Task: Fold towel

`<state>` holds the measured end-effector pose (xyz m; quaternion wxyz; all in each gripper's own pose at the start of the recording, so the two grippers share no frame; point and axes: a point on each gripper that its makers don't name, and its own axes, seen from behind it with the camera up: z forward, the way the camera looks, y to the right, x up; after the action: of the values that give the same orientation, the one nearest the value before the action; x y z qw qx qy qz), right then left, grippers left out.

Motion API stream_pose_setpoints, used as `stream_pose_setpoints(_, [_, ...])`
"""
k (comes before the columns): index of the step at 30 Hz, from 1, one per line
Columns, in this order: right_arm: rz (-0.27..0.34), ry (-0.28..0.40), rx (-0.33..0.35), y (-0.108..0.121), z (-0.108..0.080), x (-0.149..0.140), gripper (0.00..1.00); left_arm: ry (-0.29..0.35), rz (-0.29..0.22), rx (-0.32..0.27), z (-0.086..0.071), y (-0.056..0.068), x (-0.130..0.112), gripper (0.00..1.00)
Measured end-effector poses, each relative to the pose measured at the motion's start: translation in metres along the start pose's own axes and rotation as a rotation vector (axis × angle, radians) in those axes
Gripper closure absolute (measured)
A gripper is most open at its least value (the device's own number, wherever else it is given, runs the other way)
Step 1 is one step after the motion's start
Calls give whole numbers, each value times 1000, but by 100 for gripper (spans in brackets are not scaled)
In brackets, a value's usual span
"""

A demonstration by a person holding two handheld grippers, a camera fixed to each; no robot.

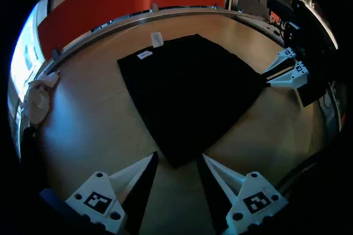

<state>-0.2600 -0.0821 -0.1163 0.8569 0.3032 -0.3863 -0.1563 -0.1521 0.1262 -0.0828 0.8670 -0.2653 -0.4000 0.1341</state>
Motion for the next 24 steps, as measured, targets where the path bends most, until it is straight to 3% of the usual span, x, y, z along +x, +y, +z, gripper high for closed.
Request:
stream_pose_setpoints(8, [9, -9, -2, 0, -1, 0, 76, -19, -1, -3, -1, 1, -1, 49])
stream_pose_setpoints(14, [16, -13, -8, 1, -1, 1, 78, -28, -12, 11, 0, -2, 0, 71])
stream_pose_setpoints(20, [21, -19, -8, 1, -1, 1, 82, -29, -20, 26, 0, -2, -1, 83])
stream_pose_setpoints(24, [27, -21, -9, 1, -2, 1, 84, -34, -39, 32, -1, -1, -1, 86])
